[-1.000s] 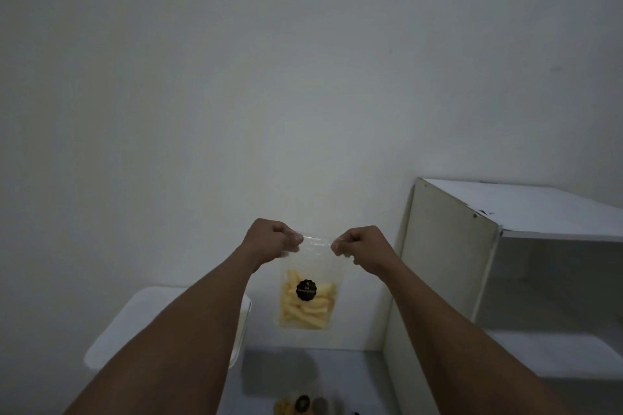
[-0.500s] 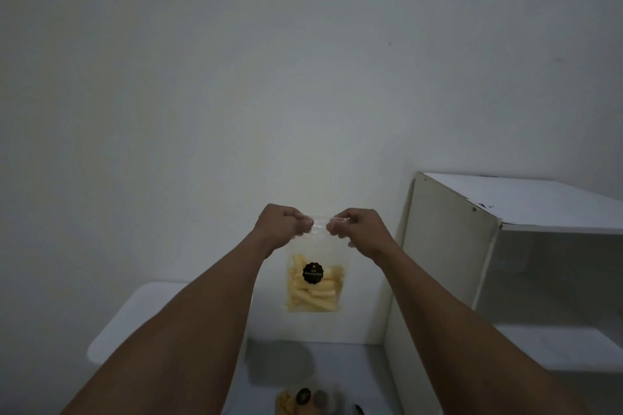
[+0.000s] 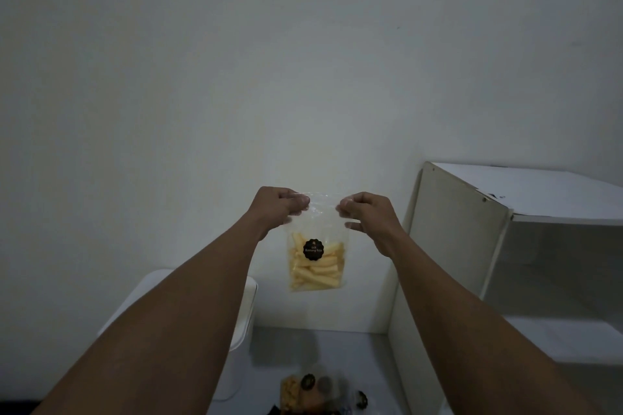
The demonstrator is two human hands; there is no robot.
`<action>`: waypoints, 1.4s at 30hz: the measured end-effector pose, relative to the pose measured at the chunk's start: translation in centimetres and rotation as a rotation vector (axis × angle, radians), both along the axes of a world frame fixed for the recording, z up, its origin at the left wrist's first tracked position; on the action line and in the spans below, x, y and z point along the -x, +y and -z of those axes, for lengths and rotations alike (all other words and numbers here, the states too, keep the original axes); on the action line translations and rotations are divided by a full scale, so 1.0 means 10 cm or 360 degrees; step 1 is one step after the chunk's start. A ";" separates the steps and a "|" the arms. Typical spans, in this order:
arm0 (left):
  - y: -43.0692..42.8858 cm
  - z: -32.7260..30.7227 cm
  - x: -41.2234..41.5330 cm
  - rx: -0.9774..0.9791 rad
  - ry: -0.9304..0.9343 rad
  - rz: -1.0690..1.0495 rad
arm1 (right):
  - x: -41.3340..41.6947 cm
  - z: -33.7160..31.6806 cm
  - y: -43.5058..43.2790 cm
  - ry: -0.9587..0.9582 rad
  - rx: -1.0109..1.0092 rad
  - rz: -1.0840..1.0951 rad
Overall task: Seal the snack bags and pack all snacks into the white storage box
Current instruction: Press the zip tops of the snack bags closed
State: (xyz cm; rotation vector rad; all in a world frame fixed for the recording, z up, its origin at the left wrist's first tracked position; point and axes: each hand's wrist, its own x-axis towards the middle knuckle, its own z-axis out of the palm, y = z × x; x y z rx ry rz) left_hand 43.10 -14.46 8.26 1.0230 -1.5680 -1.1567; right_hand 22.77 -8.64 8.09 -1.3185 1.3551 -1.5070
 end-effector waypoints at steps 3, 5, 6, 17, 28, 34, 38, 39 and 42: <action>-0.02 -0.02 -0.04 0.0006 -0.0035 0.0006 | 0.02 -0.01 0.00 0.0059 -0.0005 -0.0009; -0.02 -0.02 -0.05 0.0010 -0.0039 0.0005 | 0.02 -0.03 -0.01 0.0066 -0.0004 -0.0007; -0.02 -0.02 -0.05 0.0012 -0.0041 0.0004 | 0.02 -0.03 -0.02 0.0057 -0.0004 -0.0004; -0.06 -0.04 -0.03 0.0021 -0.0121 0.0022 | 0.03 0.00 0.01 0.0085 -0.0035 -0.0019; -0.01 -0.02 -0.04 0.0012 -0.0180 0.0072 | 0.15 0.00 -0.02 0.0356 -0.0063 -0.0035; -0.02 -0.06 -0.04 0.0002 -0.0172 0.0086 | 0.14 -0.04 -0.03 0.0443 -0.0047 -0.0067; 0.00 -0.06 -0.01 0.0002 -0.0182 0.0099 | 0.10 -0.06 -0.03 0.0553 -0.0022 -0.0053; 0.01 -0.06 -0.01 -0.0002 -0.0176 0.0101 | 0.10 -0.06 -0.04 0.0578 -0.0007 -0.0038; 0.02 -0.03 -0.01 0.0019 -0.0157 0.0079 | 0.10 -0.07 -0.05 0.0604 0.0006 -0.0036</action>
